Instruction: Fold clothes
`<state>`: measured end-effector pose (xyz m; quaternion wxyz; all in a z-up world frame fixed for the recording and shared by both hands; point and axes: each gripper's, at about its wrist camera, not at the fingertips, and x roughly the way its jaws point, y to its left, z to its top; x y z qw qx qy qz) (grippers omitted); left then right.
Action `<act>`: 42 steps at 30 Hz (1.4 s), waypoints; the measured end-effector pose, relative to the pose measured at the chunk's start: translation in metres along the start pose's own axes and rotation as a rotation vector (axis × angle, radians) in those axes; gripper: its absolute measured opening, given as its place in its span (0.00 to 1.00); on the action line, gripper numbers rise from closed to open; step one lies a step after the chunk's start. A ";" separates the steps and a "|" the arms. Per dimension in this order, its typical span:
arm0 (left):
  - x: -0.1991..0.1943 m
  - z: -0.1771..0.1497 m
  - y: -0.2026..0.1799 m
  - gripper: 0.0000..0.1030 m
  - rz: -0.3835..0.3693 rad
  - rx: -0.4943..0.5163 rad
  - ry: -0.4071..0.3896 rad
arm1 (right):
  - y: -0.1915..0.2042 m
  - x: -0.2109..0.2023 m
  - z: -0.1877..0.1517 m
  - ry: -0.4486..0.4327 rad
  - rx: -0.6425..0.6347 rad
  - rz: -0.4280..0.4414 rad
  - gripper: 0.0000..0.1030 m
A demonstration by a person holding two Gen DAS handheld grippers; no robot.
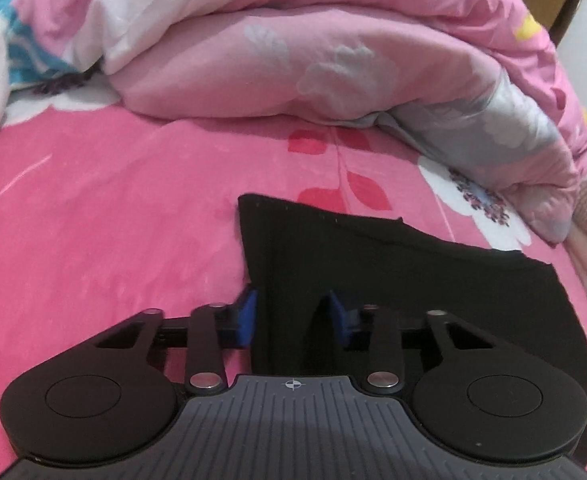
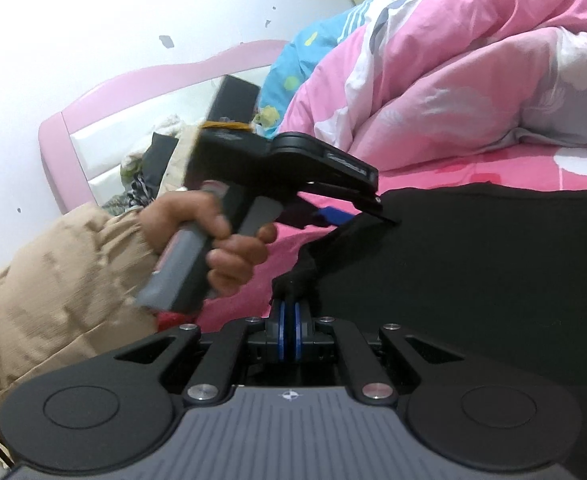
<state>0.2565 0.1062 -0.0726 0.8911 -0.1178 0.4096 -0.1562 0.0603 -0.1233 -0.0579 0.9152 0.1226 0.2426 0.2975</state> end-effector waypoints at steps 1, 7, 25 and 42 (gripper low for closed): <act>0.002 0.003 -0.001 0.16 0.001 0.001 0.003 | -0.001 -0.001 0.000 -0.004 0.006 0.002 0.04; 0.001 0.012 -0.020 0.06 0.007 0.023 -0.011 | -0.007 -0.001 0.000 -0.035 0.032 0.005 0.04; -0.015 0.021 -0.190 0.05 -0.066 0.246 -0.043 | -0.035 -0.055 -0.003 -0.296 0.157 -0.170 0.03; 0.073 -0.052 -0.367 0.14 -0.135 0.568 0.131 | -0.115 -0.202 -0.076 -0.438 0.558 -0.430 0.03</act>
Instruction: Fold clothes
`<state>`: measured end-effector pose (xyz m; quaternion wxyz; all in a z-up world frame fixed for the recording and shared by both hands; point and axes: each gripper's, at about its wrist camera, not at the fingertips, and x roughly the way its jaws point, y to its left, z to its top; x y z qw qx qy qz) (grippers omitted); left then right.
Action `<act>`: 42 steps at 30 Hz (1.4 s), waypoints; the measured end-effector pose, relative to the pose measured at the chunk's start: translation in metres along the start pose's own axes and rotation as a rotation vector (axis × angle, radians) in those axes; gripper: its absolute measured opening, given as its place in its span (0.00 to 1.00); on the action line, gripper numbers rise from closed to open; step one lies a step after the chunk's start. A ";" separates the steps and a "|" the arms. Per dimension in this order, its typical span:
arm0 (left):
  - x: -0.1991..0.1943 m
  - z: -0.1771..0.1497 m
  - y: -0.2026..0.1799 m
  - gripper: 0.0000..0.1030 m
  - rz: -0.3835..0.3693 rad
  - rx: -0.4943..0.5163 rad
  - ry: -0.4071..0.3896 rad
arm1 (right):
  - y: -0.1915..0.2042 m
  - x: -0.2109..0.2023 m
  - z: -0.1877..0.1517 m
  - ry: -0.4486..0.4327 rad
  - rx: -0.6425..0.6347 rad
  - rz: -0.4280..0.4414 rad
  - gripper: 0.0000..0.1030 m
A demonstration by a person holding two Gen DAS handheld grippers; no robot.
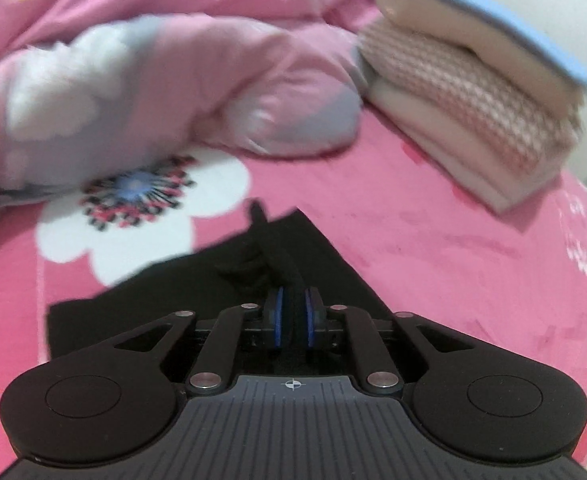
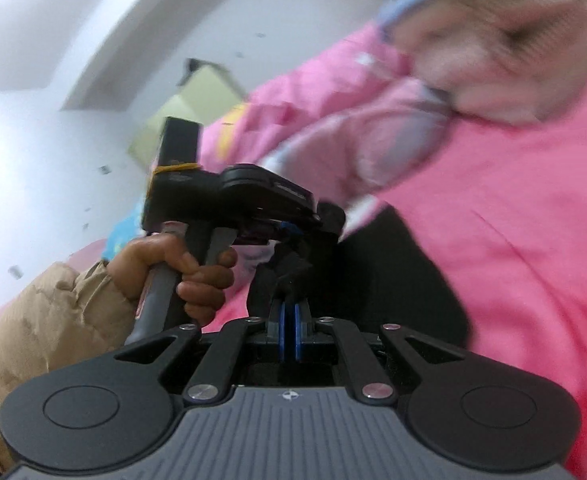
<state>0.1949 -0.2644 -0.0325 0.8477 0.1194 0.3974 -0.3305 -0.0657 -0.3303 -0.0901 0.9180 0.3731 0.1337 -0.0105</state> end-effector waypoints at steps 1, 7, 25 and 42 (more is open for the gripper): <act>0.002 -0.004 -0.001 0.18 -0.009 -0.001 0.000 | -0.009 -0.002 -0.002 0.015 0.040 -0.019 0.04; -0.046 -0.024 0.016 0.49 -0.050 -0.084 -0.101 | -0.042 -0.004 -0.005 0.061 0.203 -0.024 0.04; -0.170 -0.183 0.092 0.64 -0.030 -0.286 -0.147 | -0.036 0.000 0.025 0.171 0.240 -0.048 0.20; -0.145 -0.193 0.089 0.64 -0.064 -0.303 -0.114 | -0.028 -0.017 0.049 0.103 0.164 -0.112 0.03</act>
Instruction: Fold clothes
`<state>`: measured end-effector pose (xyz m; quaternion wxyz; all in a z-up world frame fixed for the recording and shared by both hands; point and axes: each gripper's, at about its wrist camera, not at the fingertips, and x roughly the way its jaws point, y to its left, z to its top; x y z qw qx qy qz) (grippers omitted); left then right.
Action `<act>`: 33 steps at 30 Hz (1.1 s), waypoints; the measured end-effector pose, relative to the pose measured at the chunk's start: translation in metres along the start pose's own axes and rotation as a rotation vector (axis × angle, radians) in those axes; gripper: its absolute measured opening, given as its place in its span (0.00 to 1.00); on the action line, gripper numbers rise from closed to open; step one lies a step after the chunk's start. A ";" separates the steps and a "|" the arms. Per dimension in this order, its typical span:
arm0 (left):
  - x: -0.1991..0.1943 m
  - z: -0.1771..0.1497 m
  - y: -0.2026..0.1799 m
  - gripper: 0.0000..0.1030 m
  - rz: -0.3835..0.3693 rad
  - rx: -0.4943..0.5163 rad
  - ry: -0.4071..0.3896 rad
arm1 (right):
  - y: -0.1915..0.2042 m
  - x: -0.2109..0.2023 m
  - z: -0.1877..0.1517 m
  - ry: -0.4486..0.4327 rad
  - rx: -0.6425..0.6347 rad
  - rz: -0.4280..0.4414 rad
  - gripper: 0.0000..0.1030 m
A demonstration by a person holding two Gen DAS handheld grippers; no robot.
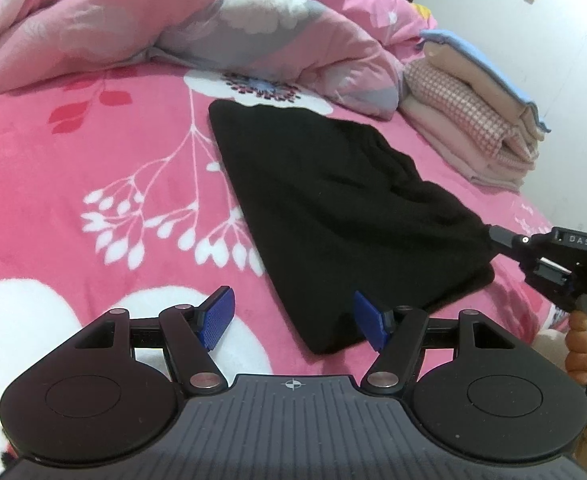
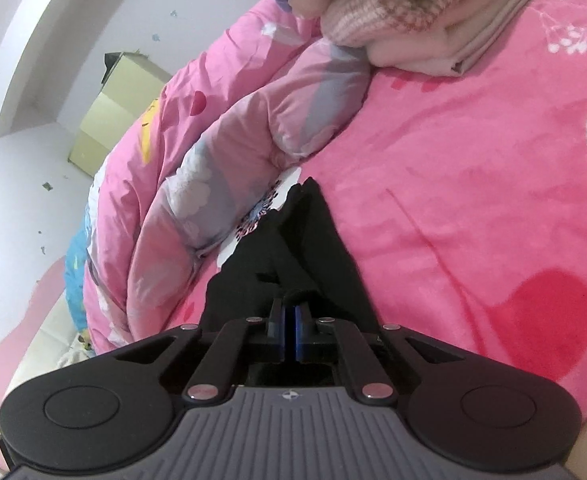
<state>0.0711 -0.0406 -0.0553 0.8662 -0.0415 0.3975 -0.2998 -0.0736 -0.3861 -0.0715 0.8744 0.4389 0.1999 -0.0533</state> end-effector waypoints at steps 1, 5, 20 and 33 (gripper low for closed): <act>0.001 0.000 0.000 0.64 0.004 0.002 0.003 | -0.001 -0.001 0.000 -0.003 -0.005 -0.004 0.03; 0.000 0.002 0.001 0.64 -0.002 -0.001 -0.001 | -0.012 0.001 -0.004 0.004 0.020 -0.039 0.03; 0.025 0.006 -0.007 0.64 0.004 0.074 0.033 | -0.010 -0.016 0.008 0.045 -0.098 -0.132 0.14; 0.026 0.007 0.009 0.64 -0.097 0.101 0.057 | 0.042 0.106 0.083 0.204 -0.338 -0.055 0.35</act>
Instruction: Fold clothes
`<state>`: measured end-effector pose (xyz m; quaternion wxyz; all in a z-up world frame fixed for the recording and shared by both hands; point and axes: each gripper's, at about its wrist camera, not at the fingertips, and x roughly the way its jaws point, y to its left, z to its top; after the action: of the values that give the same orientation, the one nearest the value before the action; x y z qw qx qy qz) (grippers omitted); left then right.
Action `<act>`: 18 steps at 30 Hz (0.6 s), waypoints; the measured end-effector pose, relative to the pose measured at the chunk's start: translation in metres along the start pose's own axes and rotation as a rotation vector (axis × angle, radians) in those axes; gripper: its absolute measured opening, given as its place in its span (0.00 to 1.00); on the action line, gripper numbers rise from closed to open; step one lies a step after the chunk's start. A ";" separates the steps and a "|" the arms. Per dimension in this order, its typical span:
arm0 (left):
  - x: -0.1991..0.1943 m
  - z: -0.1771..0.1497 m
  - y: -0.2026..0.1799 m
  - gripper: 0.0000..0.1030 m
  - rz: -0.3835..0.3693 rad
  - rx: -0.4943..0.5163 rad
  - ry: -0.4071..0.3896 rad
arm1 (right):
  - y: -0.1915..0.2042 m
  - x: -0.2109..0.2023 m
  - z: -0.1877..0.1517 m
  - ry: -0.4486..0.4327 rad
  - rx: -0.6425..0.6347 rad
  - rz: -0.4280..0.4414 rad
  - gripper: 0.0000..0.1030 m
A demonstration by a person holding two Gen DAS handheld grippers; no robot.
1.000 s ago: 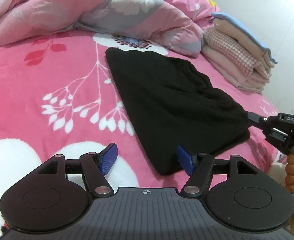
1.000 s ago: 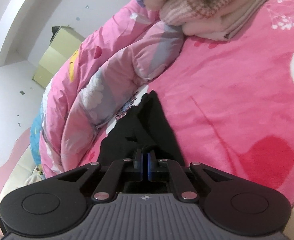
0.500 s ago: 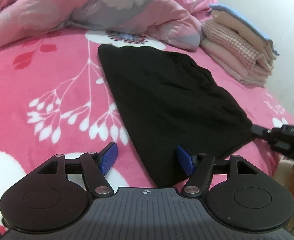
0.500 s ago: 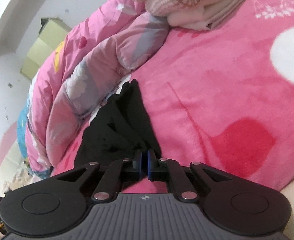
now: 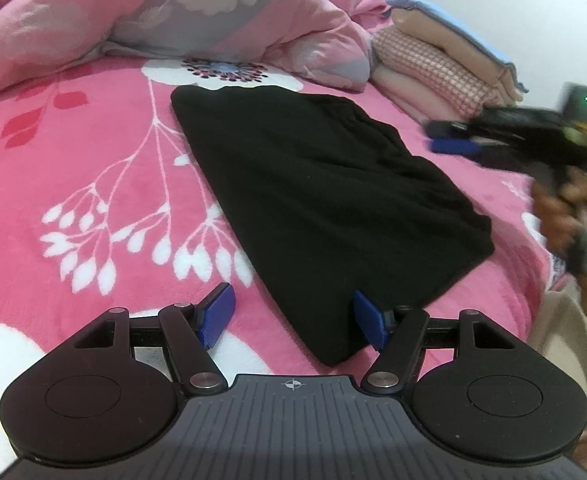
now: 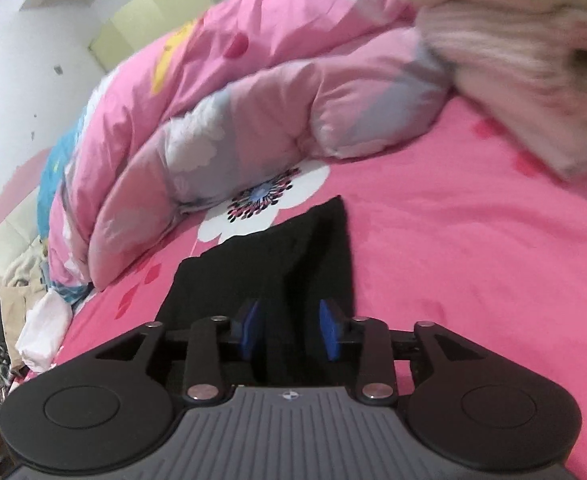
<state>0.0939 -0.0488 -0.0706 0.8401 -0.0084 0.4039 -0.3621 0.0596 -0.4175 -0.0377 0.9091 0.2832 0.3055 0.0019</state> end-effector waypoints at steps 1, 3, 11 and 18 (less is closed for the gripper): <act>0.000 0.000 0.002 0.64 -0.013 -0.004 0.000 | -0.001 0.012 0.006 0.016 -0.002 0.001 0.35; -0.001 0.001 0.007 0.64 -0.037 -0.019 0.000 | -0.003 0.032 0.014 0.046 0.003 0.004 0.35; -0.002 0.002 0.021 0.64 -0.115 -0.088 -0.008 | -0.013 0.068 0.024 0.079 0.010 0.032 0.03; -0.001 0.005 0.032 0.65 -0.159 -0.158 -0.006 | -0.014 0.049 0.030 -0.038 -0.026 -0.011 0.02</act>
<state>0.1159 -0.0261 -0.0761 0.8067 -0.1075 0.4266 -0.3945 0.1136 -0.4365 -0.0524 0.9183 0.2695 0.2899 -0.0044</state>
